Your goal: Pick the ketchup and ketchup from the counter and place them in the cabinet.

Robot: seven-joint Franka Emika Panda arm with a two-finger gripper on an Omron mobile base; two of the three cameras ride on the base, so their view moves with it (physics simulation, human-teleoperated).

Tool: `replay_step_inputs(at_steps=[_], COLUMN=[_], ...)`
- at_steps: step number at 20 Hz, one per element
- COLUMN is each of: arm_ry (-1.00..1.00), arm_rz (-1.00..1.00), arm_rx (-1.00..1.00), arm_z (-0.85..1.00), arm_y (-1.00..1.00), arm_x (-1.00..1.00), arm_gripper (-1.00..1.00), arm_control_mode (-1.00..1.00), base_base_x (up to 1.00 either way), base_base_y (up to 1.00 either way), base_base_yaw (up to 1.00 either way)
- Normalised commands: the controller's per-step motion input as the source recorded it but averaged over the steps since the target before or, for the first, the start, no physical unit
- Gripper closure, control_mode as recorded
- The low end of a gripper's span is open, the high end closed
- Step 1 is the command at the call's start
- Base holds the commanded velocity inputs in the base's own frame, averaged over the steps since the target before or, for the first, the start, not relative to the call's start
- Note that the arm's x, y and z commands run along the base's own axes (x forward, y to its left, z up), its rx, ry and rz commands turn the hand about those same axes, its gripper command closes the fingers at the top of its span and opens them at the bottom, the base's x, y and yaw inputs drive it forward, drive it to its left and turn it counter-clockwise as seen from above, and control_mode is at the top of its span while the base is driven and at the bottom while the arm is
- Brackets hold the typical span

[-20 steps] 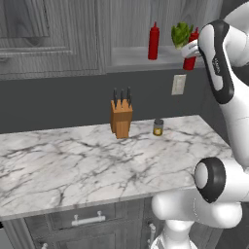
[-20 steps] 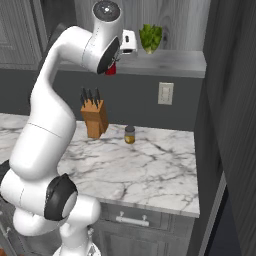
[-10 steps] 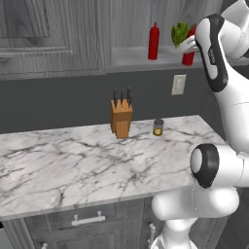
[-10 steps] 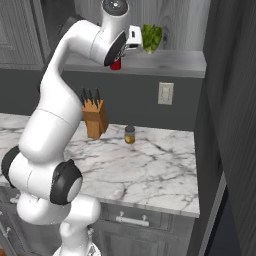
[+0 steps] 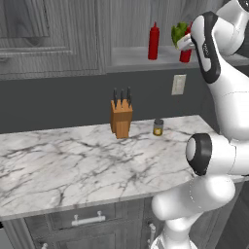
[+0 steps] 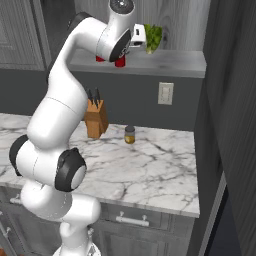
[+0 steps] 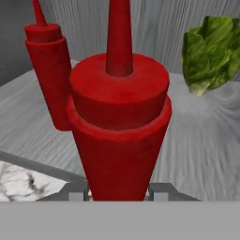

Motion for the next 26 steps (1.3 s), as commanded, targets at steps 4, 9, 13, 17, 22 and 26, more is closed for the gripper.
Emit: replay_step_inputs(at_steps=[4,9,13,17,22,26], arm_ry=[0.00,0.00,0.00,0.00,0.00,0.00], arm_rz=[0.00,0.00,0.00,0.00,0.00,0.00], arm_rx=[0.00,-0.01,-0.01,0.00,0.00,0.00], arm_z=[0.00,0.00,0.00,0.00,-0.09,-0.08], arm_y=[-0.03,-0.03,-0.04,-0.03,-0.02,-0.03], arm_x=[0.28,0.24,0.29,0.24,0.21,0.18], arm_gripper=[1.00,1.00,1.00,1.00,1.00,1.00], arm_control_mode=[-1.00,-1.00,-1.00,-1.00,-1.00,-1.00], base_base_x=[0.00,0.00,0.00,0.00,0.00,0.00], base_base_y=[0.00,0.00,0.00,0.00,0.00,0.00], base_base_yaw=[0.00,0.00,0.00,0.00,0.00,0.00])
